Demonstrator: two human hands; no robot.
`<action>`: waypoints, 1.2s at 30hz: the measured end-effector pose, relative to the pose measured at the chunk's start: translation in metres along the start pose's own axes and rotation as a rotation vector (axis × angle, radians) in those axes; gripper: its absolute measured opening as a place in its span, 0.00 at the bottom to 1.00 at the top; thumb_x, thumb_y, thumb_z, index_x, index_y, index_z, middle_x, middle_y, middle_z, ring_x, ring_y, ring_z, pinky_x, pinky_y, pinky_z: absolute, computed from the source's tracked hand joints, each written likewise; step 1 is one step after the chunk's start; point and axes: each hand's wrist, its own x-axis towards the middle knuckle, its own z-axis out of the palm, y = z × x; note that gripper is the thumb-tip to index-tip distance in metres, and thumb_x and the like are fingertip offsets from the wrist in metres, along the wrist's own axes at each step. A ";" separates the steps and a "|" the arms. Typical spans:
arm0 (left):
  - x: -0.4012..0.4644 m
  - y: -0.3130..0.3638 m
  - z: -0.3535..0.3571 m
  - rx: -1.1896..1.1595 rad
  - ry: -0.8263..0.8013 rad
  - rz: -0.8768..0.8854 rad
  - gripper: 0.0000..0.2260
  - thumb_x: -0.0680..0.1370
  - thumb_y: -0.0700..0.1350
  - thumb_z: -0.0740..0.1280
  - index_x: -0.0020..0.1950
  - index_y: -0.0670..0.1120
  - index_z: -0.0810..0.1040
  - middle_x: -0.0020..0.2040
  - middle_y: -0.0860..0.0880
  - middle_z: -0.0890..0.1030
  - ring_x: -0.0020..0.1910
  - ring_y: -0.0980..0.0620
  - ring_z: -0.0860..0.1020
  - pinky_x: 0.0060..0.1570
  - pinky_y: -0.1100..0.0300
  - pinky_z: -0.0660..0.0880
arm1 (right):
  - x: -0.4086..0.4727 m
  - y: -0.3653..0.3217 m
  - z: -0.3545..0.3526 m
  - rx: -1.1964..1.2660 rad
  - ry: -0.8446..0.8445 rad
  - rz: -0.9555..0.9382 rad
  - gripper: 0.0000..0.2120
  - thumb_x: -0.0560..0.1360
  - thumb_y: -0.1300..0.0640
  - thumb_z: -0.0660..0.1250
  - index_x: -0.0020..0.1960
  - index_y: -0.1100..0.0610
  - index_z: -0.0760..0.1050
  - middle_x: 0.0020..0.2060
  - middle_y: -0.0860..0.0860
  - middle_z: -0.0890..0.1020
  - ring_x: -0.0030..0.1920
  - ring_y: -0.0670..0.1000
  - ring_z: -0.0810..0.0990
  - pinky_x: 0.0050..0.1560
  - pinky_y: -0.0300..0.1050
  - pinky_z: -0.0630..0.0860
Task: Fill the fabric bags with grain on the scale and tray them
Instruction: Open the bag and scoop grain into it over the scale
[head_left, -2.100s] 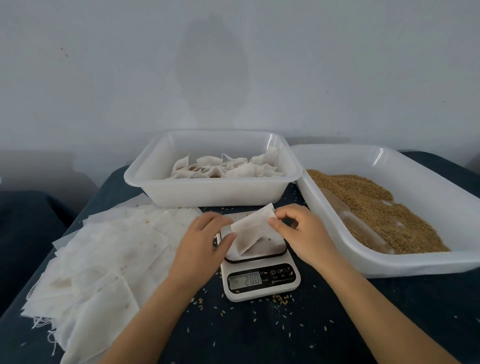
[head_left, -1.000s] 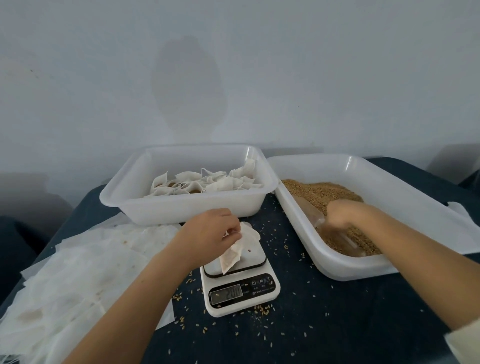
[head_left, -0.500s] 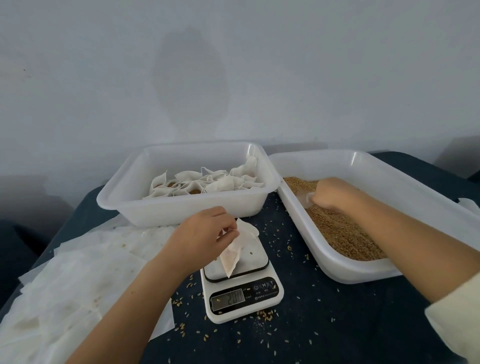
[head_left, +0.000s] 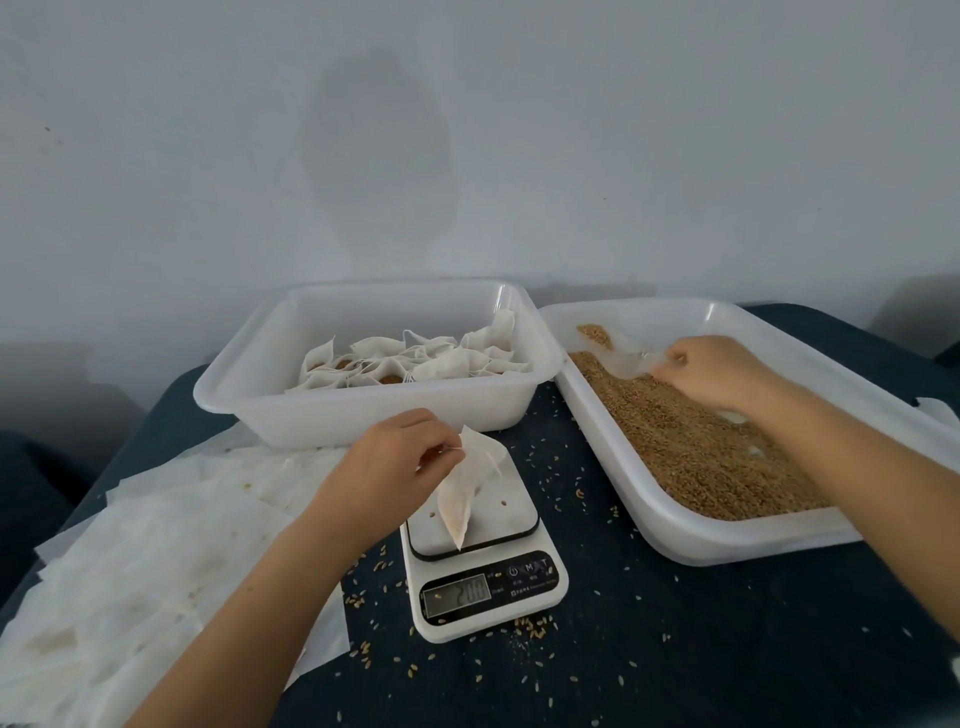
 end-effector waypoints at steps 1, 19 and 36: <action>-0.001 -0.001 -0.002 -0.001 0.003 0.001 0.03 0.74 0.40 0.69 0.41 0.45 0.80 0.37 0.55 0.75 0.39 0.62 0.73 0.40 0.74 0.67 | -0.004 0.003 -0.009 0.025 0.015 -0.036 0.17 0.79 0.43 0.58 0.52 0.55 0.76 0.39 0.46 0.77 0.37 0.45 0.74 0.38 0.42 0.67; 0.009 -0.014 -0.044 0.141 -0.183 -0.050 0.03 0.74 0.42 0.69 0.43 0.46 0.82 0.40 0.54 0.81 0.38 0.59 0.73 0.42 0.71 0.67 | -0.067 -0.064 -0.059 0.195 -0.361 -0.638 0.22 0.63 0.32 0.63 0.55 0.34 0.77 0.49 0.30 0.80 0.51 0.34 0.78 0.53 0.36 0.72; 0.016 0.002 -0.022 0.059 -0.244 0.016 0.05 0.75 0.41 0.67 0.43 0.44 0.82 0.41 0.54 0.80 0.40 0.60 0.74 0.43 0.74 0.67 | -0.053 -0.122 -0.099 -0.352 -0.289 -0.782 0.10 0.70 0.41 0.71 0.50 0.40 0.79 0.42 0.40 0.81 0.41 0.37 0.76 0.39 0.30 0.68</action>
